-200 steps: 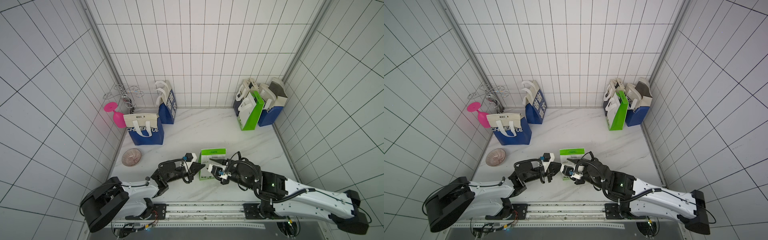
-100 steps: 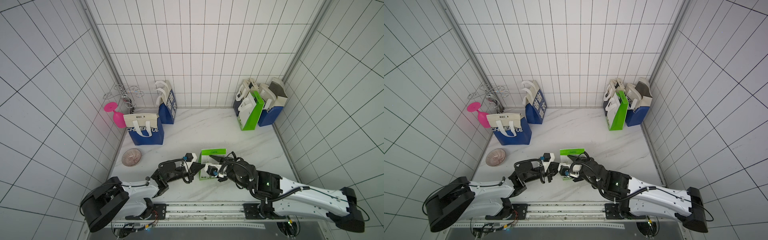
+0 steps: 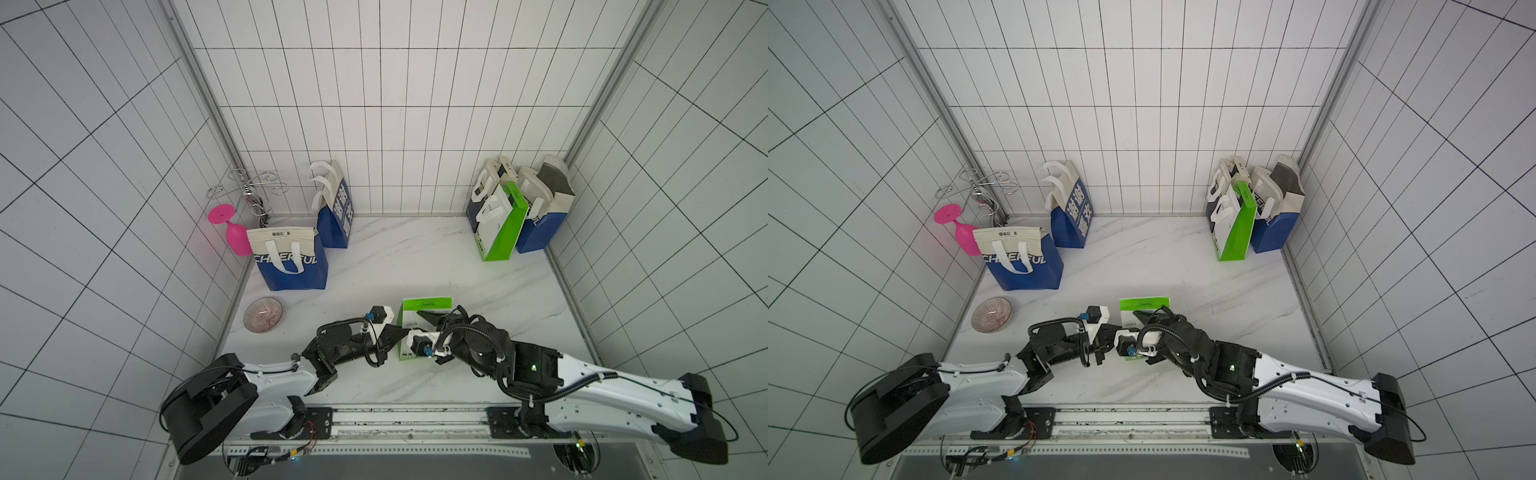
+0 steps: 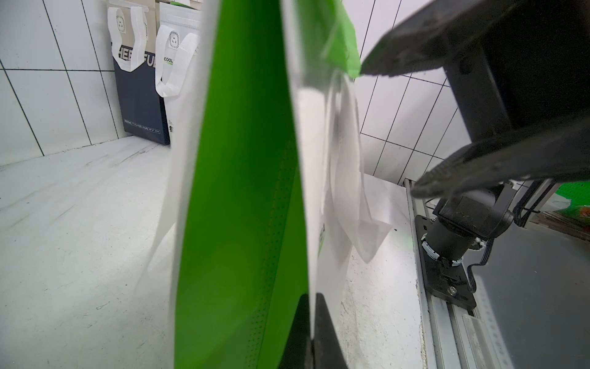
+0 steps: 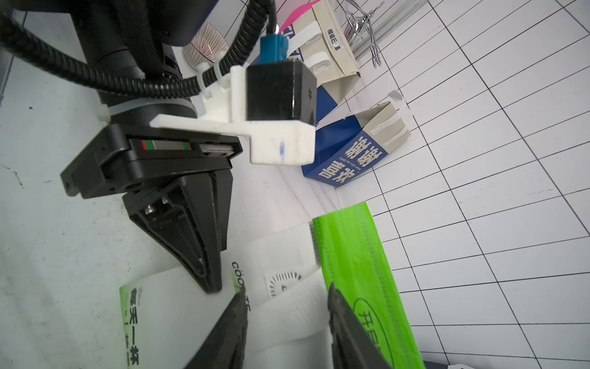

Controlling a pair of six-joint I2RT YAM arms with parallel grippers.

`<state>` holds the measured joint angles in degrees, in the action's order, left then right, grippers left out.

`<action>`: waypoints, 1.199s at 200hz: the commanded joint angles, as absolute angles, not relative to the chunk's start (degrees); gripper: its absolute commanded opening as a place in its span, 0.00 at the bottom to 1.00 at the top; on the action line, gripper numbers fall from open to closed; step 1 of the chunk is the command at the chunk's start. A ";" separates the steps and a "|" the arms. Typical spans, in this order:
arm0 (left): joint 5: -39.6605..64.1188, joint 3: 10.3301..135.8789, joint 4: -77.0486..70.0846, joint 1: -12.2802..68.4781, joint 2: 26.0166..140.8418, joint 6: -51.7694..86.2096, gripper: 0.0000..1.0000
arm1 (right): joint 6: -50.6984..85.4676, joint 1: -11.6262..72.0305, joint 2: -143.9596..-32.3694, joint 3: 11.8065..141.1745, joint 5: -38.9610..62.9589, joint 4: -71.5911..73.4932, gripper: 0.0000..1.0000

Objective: Open the takeout bag
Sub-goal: Open the takeout bag at the center of the board.

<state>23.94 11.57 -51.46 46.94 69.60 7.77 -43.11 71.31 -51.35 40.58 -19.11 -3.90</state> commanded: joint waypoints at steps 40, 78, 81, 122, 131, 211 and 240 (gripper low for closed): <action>23.99 13.23 -52.47 47.24 69.61 7.79 0.00 | -50.20 71.67 -55.11 45.44 -20.79 3.58 0.42; 23.82 13.18 -52.03 47.24 69.13 7.62 0.00 | -52.82 71.69 -57.01 46.75 -20.90 7.85 0.41; 23.82 13.18 -51.93 47.22 69.08 7.59 0.00 | -53.13 71.68 -57.15 46.83 -21.20 8.09 0.41; 23.91 13.30 -51.77 47.26 68.90 7.65 0.00 | -55.45 71.68 -57.08 47.12 -23.11 10.59 0.41; 24.04 13.37 -51.76 47.20 68.93 7.69 0.00 | -55.78 71.62 -57.12 47.27 -23.47 10.57 0.41; 24.09 13.44 -51.33 47.21 68.47 7.76 0.00 | -57.80 70.36 -60.16 47.80 -28.97 12.40 0.38; 24.00 13.43 -51.11 47.21 68.22 7.71 0.00 | -59.16 70.21 -61.58 47.70 -30.70 15.38 0.38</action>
<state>23.40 12.01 -50.11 46.94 69.23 7.94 -57.12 70.85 -60.51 40.93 -27.53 11.42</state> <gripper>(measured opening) 0.050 0.377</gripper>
